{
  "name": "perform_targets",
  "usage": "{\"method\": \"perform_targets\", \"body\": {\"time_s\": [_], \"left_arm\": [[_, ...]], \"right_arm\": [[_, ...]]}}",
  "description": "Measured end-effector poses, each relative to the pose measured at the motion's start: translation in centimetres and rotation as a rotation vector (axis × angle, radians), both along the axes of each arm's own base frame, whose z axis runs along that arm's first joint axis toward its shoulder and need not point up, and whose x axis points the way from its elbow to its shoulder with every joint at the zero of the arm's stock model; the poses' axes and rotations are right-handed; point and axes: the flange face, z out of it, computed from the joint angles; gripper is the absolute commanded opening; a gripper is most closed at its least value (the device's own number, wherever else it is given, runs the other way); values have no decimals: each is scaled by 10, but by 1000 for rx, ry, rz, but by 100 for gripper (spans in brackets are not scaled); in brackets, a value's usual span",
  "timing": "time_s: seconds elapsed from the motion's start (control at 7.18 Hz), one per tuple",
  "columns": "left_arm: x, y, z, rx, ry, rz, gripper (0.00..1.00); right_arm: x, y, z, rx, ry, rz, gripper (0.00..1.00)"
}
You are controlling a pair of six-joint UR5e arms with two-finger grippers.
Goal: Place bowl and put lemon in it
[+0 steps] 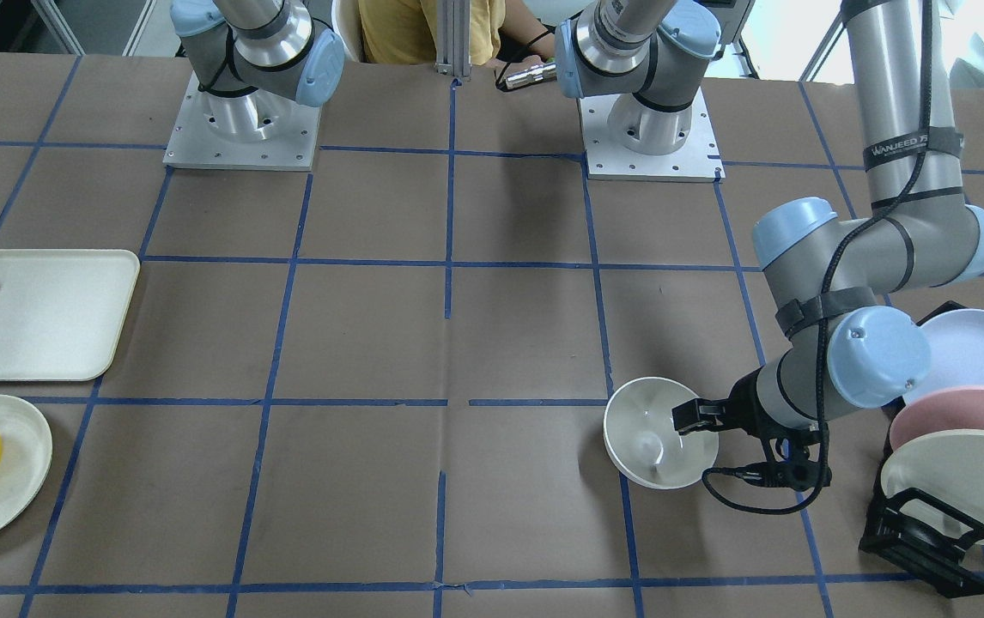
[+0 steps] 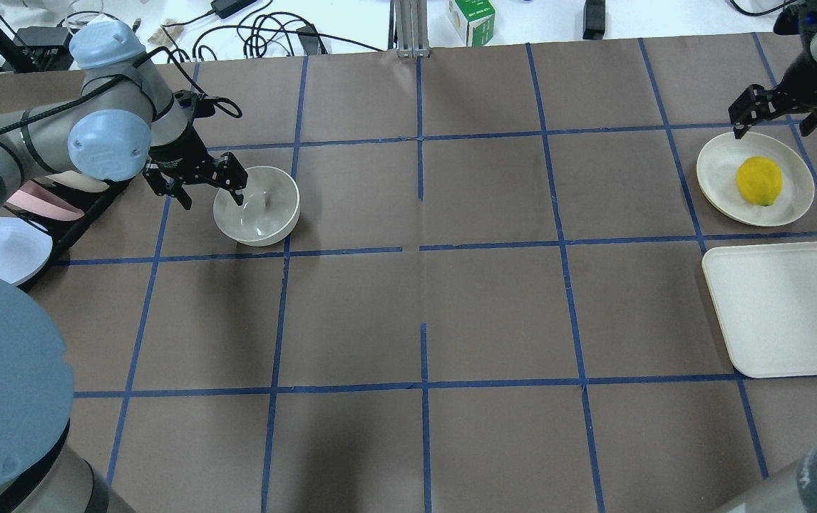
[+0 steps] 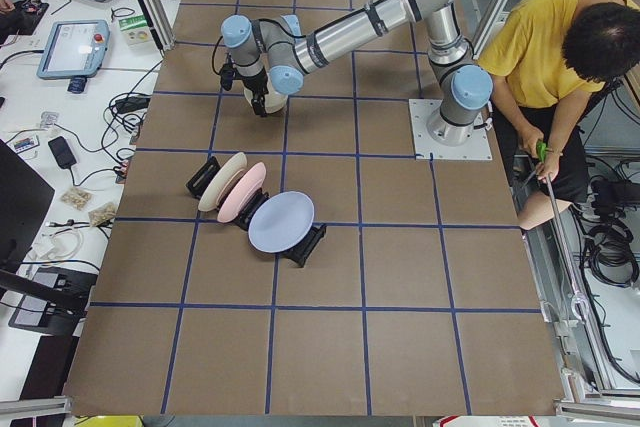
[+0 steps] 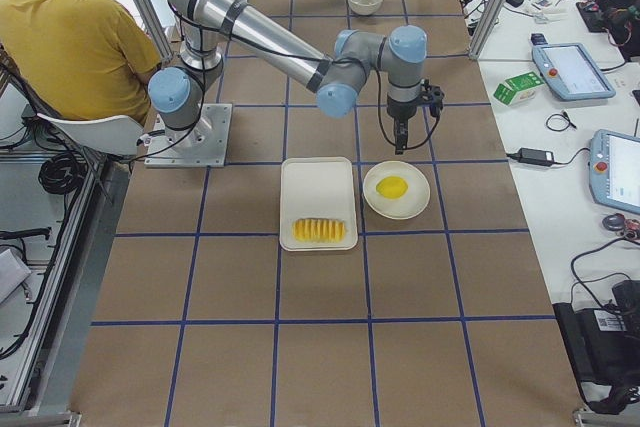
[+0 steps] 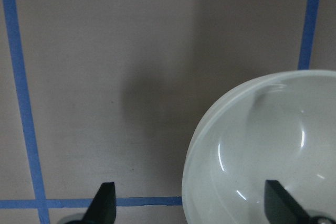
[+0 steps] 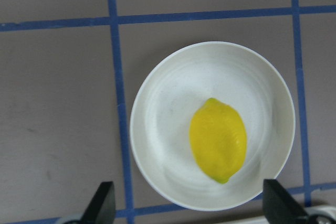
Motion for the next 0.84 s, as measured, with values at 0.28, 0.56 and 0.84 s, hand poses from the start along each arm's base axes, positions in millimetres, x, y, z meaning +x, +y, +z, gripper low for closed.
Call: {"method": "perform_targets", "body": {"time_s": [0.28, 0.56, 0.84], "left_arm": [[-4, 6, -15, -31, -5, -3, 93], [-4, 4, -15, -68, -9, 0, 59], [-5, 3, -16, -74, 1, 2, 50]], "right_arm": [[-30, -7, -41, 10, 16, 94, 100], [-37, -14, -65, 1, 25, 113, 100], [-38, -16, -84, 18, 23, 149, 100]]}}
